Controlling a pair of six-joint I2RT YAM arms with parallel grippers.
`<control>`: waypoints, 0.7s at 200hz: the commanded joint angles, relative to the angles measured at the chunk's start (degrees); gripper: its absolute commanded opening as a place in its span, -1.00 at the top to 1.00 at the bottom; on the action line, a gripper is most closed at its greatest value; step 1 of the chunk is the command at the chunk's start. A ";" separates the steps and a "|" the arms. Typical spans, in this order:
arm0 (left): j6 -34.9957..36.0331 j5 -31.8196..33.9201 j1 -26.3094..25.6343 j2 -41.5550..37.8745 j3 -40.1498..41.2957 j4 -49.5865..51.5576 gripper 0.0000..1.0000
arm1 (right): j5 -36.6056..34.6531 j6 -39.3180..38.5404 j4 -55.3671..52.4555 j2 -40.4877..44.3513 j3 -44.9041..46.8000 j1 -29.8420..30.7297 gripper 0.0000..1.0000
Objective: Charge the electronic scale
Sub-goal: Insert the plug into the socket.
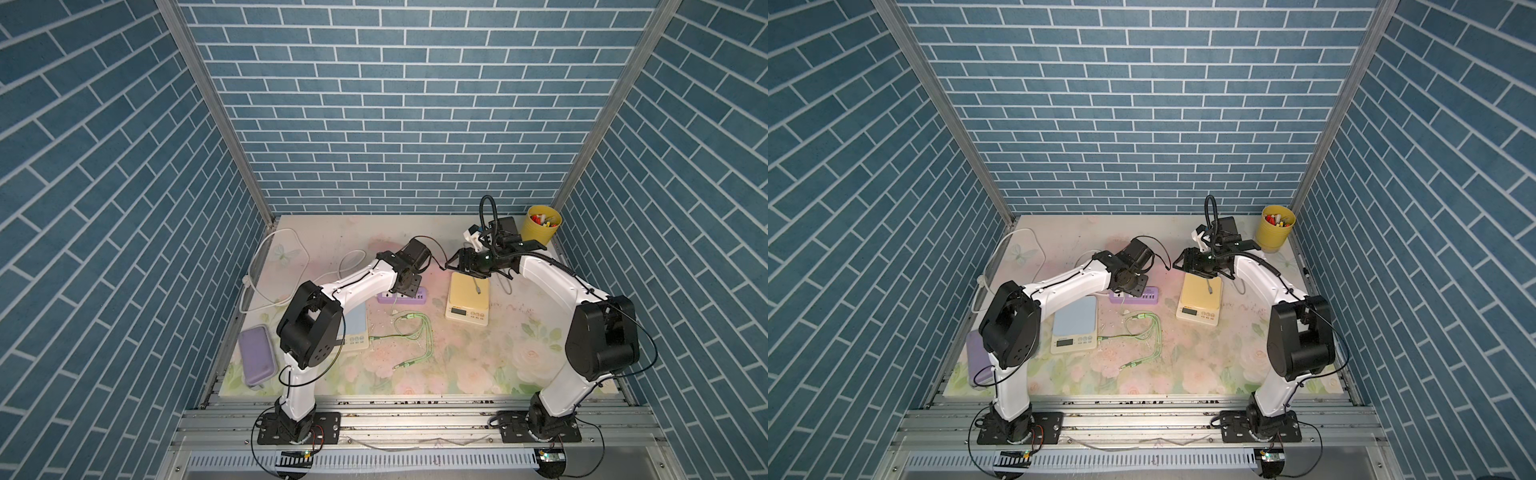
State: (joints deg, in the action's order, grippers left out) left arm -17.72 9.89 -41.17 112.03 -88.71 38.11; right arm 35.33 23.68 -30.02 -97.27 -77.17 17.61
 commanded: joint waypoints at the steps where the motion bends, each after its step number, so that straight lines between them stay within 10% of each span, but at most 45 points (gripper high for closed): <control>1: -3.25 1.35 -0.53 0.47 -0.02 0.43 0.35 | 0.74 0.93 0.95 -0.87 0.35 0.16 -0.34; 140: -9.15 2.23 -0.62 4.03 1.62 -0.72 0.38 | 1.58 -0.91 -0.20 -1.58 0.82 0.15 -0.32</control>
State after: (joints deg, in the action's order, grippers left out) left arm -25.76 10.66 -41.45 114.50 -87.92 36.73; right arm 35.88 23.59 -29.76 -98.48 -77.06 17.61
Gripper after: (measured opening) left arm 0.460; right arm 0.661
